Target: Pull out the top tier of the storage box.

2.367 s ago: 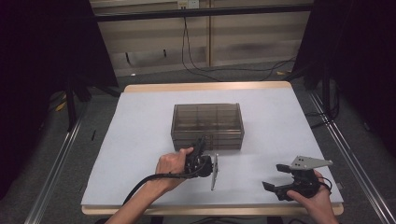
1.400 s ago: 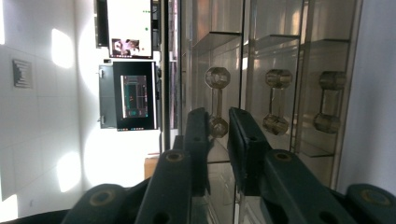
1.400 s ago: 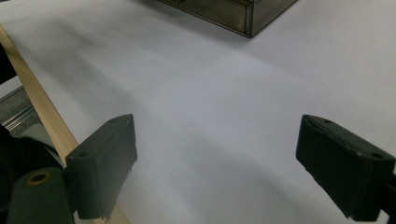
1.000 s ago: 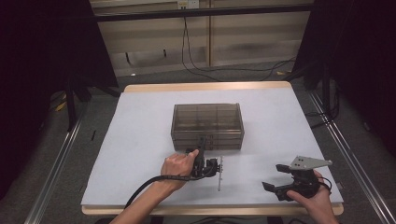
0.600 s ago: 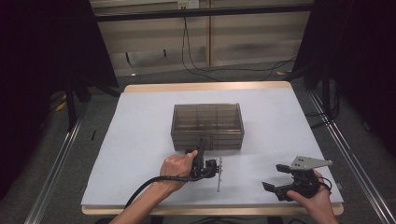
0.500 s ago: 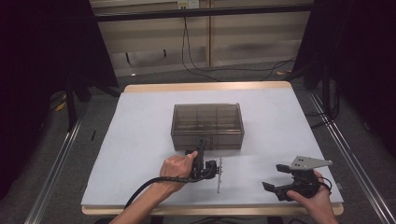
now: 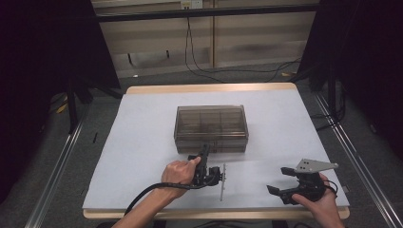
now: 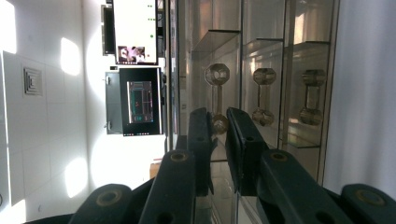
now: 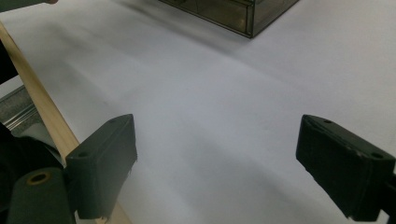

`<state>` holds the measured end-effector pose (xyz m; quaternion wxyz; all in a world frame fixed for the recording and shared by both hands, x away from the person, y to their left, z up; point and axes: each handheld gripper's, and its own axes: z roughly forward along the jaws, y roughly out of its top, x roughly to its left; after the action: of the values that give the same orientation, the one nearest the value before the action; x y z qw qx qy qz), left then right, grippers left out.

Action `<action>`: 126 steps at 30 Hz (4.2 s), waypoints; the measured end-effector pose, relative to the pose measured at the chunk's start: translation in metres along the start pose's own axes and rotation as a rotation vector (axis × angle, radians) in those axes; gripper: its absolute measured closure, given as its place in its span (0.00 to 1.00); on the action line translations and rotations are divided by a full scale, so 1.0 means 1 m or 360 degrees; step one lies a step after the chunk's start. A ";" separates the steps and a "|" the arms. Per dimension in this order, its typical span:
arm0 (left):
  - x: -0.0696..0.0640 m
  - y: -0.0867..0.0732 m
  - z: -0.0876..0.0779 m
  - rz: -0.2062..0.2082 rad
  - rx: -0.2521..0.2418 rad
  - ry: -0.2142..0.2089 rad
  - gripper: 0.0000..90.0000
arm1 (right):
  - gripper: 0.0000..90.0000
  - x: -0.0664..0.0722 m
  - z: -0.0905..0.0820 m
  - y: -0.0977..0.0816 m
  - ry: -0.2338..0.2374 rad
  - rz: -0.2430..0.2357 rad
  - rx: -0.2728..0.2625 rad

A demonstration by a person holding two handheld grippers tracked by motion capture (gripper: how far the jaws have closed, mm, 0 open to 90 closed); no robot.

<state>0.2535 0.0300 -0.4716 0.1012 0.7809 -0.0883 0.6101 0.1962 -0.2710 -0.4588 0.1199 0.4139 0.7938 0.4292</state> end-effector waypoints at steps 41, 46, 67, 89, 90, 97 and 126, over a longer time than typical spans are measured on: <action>0.052 -0.026 -0.007 -0.0826 -0.0488 -0.0830 0.69 | 0.13 0.000 0.001 0.001 -0.0002 0.0001 0.0008; 0.063 -0.030 -0.005 -0.0910 -0.0540 -0.0995 0.68 | 0.13 -0.001 0.001 0.001 0.0000 0.0007 0.0006; 0.117 -0.051 0.036 -0.1149 -0.0612 -0.1370 0.56 | 0.13 -0.001 0.002 0.001 0.0010 0.0007 0.0015; 0.092 -0.049 0.057 -0.1108 -0.0484 -0.1417 0.62 | 0.13 -0.001 0.002 0.000 0.0014 0.0004 0.0023; 0.092 -0.049 0.057 -0.1109 -0.0487 -0.1418 0.63 | 0.13 -0.001 0.002 0.000 0.0014 0.0004 0.0022; 0.088 -0.049 0.059 -0.1067 -0.0470 -0.1430 0.67 | 0.13 0.000 0.002 0.000 0.0013 0.0002 0.0022; 0.085 -0.048 0.059 -0.1064 -0.0468 -0.1442 0.72 | 0.13 -0.001 0.002 0.001 0.0018 0.0002 0.0022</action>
<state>0.3413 0.0592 -0.4057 0.3479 0.9272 0.0449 0.1315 0.1982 -0.2700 -0.4597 0.1122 0.4129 0.7971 0.4260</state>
